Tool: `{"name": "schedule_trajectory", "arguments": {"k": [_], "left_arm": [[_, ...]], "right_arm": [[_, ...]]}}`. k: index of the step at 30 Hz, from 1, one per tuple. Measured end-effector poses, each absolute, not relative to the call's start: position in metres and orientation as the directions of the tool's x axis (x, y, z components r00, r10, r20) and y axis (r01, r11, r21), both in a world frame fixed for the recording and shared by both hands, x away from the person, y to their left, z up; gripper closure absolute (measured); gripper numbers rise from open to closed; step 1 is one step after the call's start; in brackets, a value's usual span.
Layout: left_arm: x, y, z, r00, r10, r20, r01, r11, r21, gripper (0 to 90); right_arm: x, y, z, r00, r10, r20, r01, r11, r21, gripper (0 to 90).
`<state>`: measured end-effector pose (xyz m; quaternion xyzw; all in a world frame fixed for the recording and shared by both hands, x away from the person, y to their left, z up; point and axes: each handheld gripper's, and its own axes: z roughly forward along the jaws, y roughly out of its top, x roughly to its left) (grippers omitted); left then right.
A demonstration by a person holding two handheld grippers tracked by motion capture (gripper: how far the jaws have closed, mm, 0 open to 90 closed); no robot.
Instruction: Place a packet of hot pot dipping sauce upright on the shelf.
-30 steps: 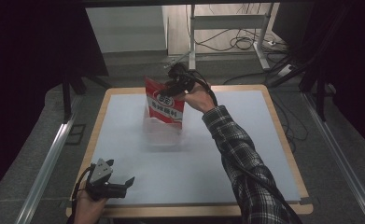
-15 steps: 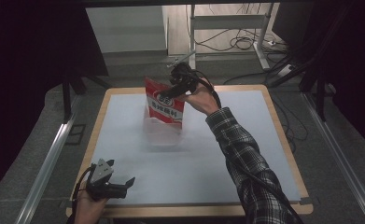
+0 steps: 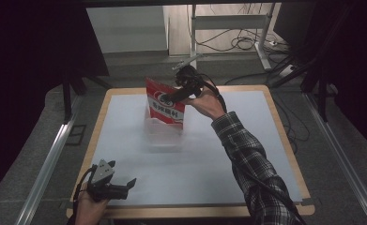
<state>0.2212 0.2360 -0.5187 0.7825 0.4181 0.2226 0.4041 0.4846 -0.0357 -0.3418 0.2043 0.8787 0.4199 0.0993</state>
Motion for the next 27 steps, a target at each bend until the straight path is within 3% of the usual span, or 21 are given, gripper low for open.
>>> {"name": "schedule_trajectory", "arguments": {"k": [27], "left_arm": [[0.221,0.236,-0.519,0.547,0.837,0.013,0.475,-0.323,0.819,0.0]], "right_arm": [[0.463,-0.067,-0.346,-0.893,0.451,-0.009,0.264,0.539,0.800,0.0]]}}
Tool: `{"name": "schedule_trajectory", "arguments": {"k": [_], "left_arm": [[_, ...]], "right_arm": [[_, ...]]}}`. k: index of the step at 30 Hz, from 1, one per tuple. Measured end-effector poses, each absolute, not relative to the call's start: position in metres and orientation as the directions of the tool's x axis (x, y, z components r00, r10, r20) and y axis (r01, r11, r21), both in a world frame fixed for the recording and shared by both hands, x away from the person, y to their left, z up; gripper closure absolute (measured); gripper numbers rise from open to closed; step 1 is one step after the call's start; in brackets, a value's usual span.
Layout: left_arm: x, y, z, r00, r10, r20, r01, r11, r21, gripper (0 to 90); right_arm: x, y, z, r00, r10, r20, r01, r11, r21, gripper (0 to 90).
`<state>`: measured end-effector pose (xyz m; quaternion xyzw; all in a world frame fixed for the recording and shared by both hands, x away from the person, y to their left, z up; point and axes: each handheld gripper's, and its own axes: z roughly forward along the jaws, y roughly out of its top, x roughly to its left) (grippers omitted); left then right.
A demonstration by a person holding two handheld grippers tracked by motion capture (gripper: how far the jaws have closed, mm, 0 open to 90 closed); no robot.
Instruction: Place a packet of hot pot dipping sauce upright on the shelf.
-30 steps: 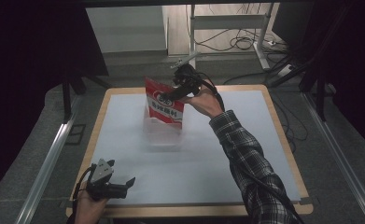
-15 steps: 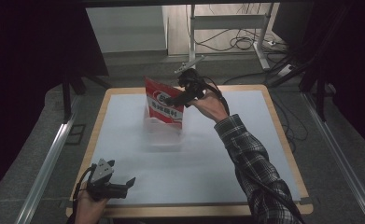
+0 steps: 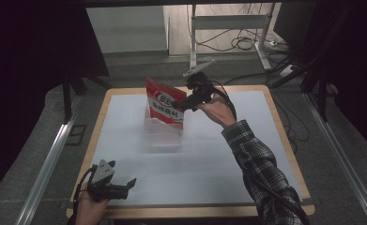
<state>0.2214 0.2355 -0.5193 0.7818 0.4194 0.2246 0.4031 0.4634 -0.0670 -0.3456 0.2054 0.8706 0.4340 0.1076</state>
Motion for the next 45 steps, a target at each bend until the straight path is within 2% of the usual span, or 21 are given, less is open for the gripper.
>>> {"name": "schedule_trajectory", "arguments": {"k": [45], "left_arm": [[0.221,0.233,-0.520,0.553,0.832,0.031,0.464,-0.339,0.818,0.0]], "right_arm": [[0.408,-0.133,-0.375,-0.867,0.497,-0.034,0.249,0.492,0.834,0.0]]}}
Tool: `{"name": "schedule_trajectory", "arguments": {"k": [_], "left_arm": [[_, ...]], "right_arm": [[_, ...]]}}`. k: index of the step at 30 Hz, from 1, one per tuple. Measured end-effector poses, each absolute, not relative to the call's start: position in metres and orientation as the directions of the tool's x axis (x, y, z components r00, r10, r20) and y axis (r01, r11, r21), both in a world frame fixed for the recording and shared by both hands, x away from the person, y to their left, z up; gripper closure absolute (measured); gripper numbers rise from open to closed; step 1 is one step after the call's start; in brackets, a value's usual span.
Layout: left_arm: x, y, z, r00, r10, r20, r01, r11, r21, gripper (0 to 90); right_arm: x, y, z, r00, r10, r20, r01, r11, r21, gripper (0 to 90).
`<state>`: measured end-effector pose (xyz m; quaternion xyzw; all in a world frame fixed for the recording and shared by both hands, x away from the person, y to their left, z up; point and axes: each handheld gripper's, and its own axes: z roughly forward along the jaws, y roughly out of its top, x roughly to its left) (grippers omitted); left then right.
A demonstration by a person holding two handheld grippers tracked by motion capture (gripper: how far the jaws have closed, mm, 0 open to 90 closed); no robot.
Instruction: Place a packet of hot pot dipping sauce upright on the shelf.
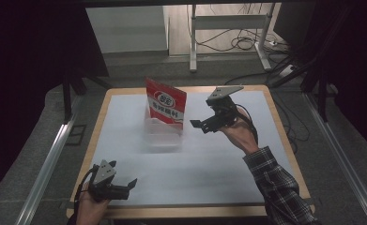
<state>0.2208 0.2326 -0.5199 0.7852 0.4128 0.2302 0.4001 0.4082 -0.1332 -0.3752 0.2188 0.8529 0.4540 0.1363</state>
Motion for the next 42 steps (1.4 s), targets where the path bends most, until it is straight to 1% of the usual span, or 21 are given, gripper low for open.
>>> {"name": "schedule_trajectory", "arguments": {"k": [15,23,33,42], "left_arm": [[0.221,0.234,-0.519,0.559,0.829,-0.014,0.483,-0.312,0.818,0.0],[0.221,0.236,-0.517,0.565,0.824,-0.049,0.492,-0.289,0.821,0.0],[0.221,0.236,-0.518,0.567,0.822,-0.053,0.498,-0.292,0.816,0.0],[0.221,0.234,-0.519,0.563,0.826,-0.024,0.492,-0.312,0.813,0.0]], "right_arm": [[0.388,-0.150,-0.394,-0.859,0.509,-0.056,0.251,0.513,0.821,0.0],[0.376,-0.160,-0.399,-0.846,0.531,-0.050,0.264,0.498,0.826,0.0],[0.359,-0.177,-0.400,-0.836,0.546,-0.053,0.268,0.492,0.828,0.0],[0.344,-0.193,-0.405,-0.821,0.568,-0.057,0.277,0.483,0.831,0.0]]}}
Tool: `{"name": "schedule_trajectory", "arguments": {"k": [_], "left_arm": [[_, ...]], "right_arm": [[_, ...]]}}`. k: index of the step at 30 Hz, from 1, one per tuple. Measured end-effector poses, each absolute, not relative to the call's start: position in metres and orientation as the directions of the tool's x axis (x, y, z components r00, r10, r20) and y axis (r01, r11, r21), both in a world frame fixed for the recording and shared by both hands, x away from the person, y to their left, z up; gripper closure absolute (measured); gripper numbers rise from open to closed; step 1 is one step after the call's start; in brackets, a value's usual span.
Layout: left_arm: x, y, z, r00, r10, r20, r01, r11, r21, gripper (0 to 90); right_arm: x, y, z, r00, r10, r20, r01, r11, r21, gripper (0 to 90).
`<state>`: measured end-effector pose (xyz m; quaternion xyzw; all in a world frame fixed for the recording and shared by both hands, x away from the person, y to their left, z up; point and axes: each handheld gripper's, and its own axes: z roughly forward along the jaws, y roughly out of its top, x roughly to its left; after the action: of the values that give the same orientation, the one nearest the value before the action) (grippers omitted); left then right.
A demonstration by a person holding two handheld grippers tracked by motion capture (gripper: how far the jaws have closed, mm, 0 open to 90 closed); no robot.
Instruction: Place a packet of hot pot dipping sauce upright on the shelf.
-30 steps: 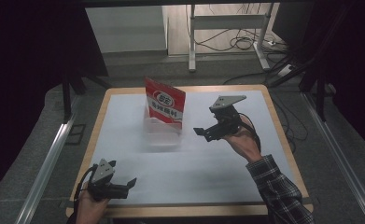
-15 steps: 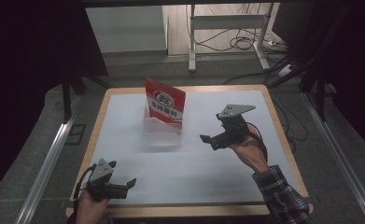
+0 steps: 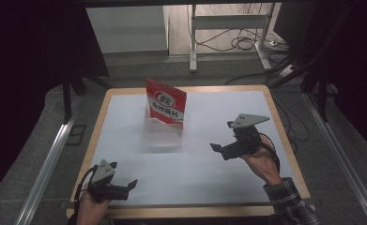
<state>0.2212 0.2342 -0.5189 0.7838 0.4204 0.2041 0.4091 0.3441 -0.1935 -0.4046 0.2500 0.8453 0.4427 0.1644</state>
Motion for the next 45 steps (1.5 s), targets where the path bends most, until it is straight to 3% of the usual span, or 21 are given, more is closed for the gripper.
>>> {"name": "schedule_trajectory", "arguments": {"k": [20,45], "left_arm": [[0.221,0.233,-0.519,0.563,0.827,-0.002,0.486,-0.328,0.810,0.0],[0.222,0.231,-0.523,0.547,0.836,0.046,0.492,-0.366,0.790,0.0]], "right_arm": [[0.312,-0.232,-0.424,-0.769,0.637,-0.054,0.322,0.458,0.828,0.0],[0.296,-0.283,-0.481,-0.677,0.732,-0.081,0.408,0.464,0.786,0.0]]}}
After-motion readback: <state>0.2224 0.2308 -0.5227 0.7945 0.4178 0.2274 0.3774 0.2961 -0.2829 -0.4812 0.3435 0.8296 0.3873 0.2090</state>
